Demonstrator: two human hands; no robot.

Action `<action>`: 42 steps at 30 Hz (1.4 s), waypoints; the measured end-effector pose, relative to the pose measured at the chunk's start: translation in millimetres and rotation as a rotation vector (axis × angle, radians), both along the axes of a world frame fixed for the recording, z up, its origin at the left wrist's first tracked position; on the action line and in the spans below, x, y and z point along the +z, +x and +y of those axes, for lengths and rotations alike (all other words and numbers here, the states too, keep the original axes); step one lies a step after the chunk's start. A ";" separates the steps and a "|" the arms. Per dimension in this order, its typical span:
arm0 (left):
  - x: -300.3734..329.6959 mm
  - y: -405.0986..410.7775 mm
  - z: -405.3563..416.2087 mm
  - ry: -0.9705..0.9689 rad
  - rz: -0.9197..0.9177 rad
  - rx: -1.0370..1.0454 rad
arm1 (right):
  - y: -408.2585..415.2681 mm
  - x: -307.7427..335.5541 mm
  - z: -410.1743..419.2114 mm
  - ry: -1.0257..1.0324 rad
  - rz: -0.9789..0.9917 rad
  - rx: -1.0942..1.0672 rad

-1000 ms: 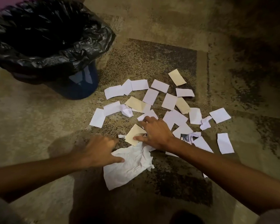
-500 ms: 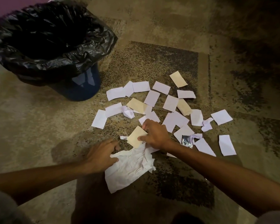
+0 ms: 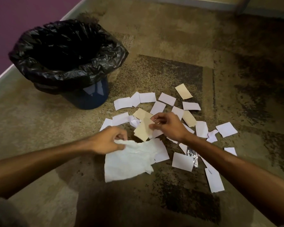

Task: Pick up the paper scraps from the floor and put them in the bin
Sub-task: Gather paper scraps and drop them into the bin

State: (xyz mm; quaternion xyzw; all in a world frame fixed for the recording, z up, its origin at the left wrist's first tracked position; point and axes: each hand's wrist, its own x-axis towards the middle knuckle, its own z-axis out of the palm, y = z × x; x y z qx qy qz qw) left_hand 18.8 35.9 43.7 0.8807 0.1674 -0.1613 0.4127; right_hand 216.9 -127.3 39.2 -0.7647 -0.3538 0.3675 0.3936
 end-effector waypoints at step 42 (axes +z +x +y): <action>203.9 17.8 158.8 0.786 -0.240 0.616 | -15.2 180.4 217.7 0.249 -0.768 0.195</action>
